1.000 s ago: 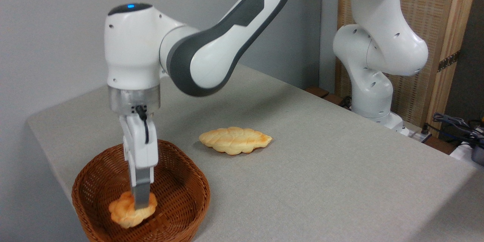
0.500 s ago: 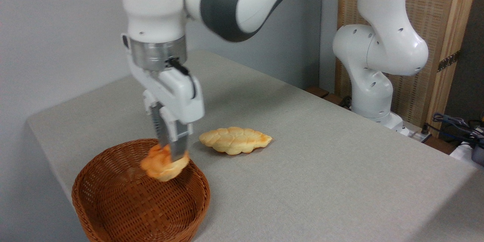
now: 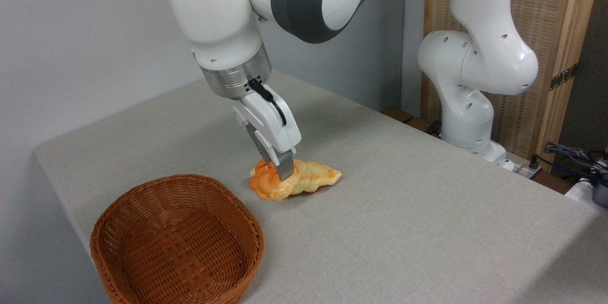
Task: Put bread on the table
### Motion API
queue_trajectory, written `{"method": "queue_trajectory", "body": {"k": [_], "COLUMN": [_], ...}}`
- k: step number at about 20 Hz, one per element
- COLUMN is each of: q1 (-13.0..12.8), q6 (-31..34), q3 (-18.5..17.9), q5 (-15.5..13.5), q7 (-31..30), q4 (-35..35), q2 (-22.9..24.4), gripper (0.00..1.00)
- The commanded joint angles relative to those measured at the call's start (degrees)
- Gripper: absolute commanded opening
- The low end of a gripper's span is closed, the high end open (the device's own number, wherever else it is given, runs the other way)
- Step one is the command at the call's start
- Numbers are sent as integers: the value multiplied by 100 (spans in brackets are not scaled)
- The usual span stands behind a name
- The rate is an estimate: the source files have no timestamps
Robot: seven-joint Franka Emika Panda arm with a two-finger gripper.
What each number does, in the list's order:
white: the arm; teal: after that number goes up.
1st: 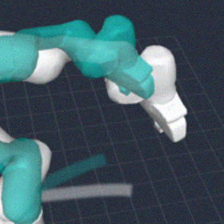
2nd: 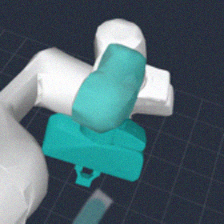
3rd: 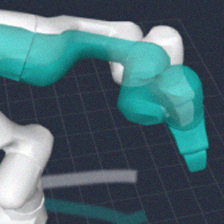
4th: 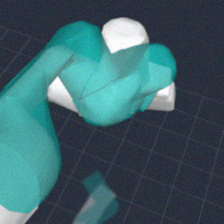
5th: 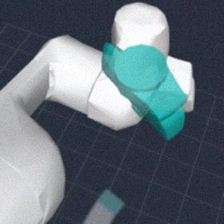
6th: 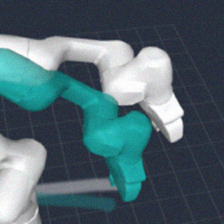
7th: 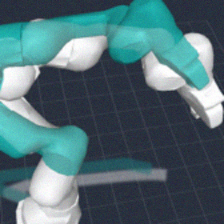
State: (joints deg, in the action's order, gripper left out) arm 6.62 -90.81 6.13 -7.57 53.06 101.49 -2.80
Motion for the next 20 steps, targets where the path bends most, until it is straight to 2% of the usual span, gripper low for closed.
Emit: {"method": "queue_trajectory", "body": {"k": [1,8,13,16,18,20], "q1": [-47,-82,-56,-56,-56,-56], "q6": [117,-41,-989,-1342,-1648,-1685], "q3": [2,-15,-68,-51,-50,-59], "q5": [-86,-60,-8,387,362,318], "q7": [135,135,117,73,64,82], "q4": [28,-33,-253,-253,-262,-253], "q2": [-79,-124,-89,-98,-106,-106], "gripper": [100,100,100,100,100,100]}}
